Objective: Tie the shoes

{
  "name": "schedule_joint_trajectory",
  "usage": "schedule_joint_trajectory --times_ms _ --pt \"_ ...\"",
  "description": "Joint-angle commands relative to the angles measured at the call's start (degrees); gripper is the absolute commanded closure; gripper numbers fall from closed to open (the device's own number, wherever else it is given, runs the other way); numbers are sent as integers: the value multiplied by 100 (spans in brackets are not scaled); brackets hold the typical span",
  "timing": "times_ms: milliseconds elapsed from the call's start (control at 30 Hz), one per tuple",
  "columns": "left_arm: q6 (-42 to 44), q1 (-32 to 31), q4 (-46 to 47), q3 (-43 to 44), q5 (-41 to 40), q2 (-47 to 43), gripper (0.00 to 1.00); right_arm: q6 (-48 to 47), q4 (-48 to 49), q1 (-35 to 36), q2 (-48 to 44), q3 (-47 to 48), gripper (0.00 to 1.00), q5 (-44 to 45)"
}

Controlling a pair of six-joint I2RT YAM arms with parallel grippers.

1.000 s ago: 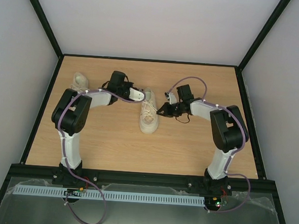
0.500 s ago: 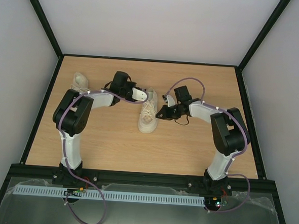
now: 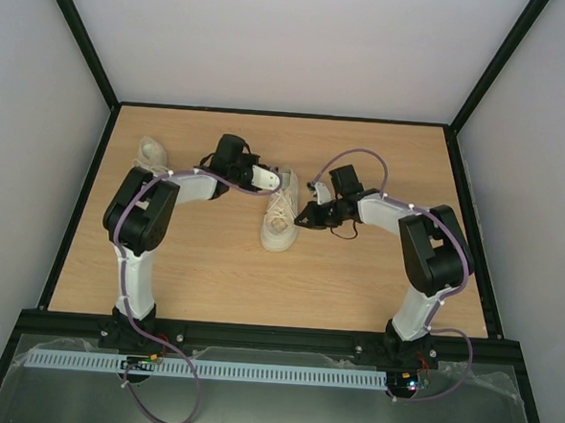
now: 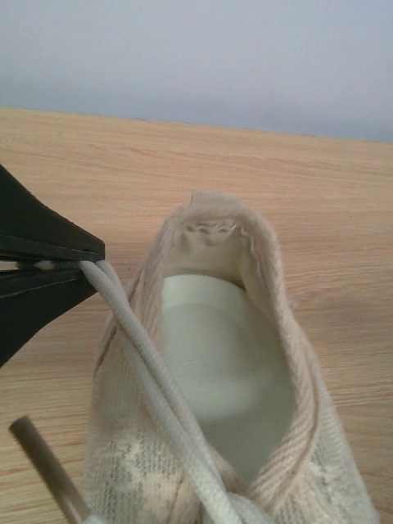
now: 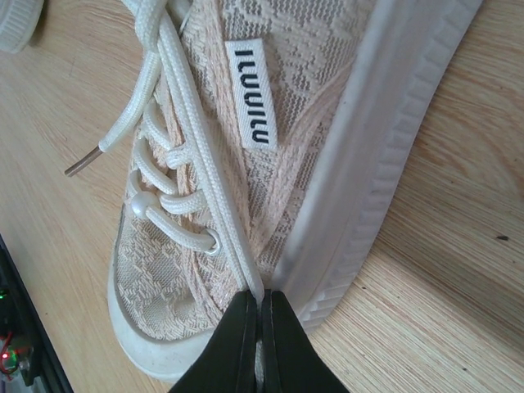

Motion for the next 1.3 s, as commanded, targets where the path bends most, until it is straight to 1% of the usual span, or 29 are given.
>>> schedule_joint_trajectory --times_ms 0,133,167,200,233,267,300,333,400,467,567,633,667,700,733,767,800,833,867,900,967,1033,1133,1233,1267 --pt "8 109 220 56 -72 178 98 -110 -762 53 -31 -339 99 21" --pt "4 101 203 -59 -51 98 98 -114 -763 53 -37 -296 99 40" --pt "11 94 169 -124 -11 39 98 -102 -743 53 -59 -251 96 40" --pt "44 88 102 -196 51 -41 95 -97 -702 53 -109 -208 89 10" --pt "65 91 72 -293 96 -138 76 -86 -670 53 -176 -163 80 -5" --pt "68 92 85 -393 135 -246 53 -86 -651 53 -253 -108 72 -35" --pt "71 99 79 -502 167 -351 37 -96 -647 53 -306 -49 66 -73" --pt "93 108 26 -582 209 -469 32 -124 -660 49 -369 17 61 -94" --pt "195 141 -188 -739 316 -698 26 -145 -711 15 -462 156 55 -84" --pt "337 181 -385 -952 412 -942 16 -121 -734 -47 -539 228 52 -27" --pt "473 267 -569 -1230 474 -1222 2 -94 -719 -155 -706 248 52 73" --pt "485 336 -700 -1341 499 -1376 1 -59 -694 -195 -801 242 52 147" --pt "451 350 -747 -1391 525 -1453 1 -42 -680 -207 -833 251 52 180" --pt "363 351 -815 -1431 584 -1538 4 -22 -668 -213 -854 264 52 222" --pt "242 328 -940 -1449 735 -1624 12 4 -651 -219 -857 265 52 238" --pt "37 283 -1067 -1450 889 -1695 22 24 -622 -227 -853 273 52 248" --pt "-183 221 -1097 -1458 990 -1736 37 46 -589 -228 -839 275 53 235" --pt "-377 163 -1060 -1460 1018 -1716 49 67 -568 -227 -818 285 53 219" --pt "-507 122 -987 -1465 1004 -1650 56 80 -554 -222 -803 294 53 205" --pt "-576 101 -873 -1461 941 -1568 57 90 -551 -227 -784 305 53 190" --pt "-484 57 -698 -1464 814 -1412 50 101 -547 -227 -800 282 54 202" --pt "-460 19 -464 -1429 679 -1264 49 74 -571 -221 -828 269 54 220" --pt "-408 -7 -326 -1302 591 -1096 56 40 -587 -226 -852 235 54 218" --pt "-319 -66 -231 -1234 517 -965 58 33 -578 -234 -833 219 54 203" --pt "-345 -85 -175 -1212 479 -925 60 30 -570 -234 -814 215 54 198"
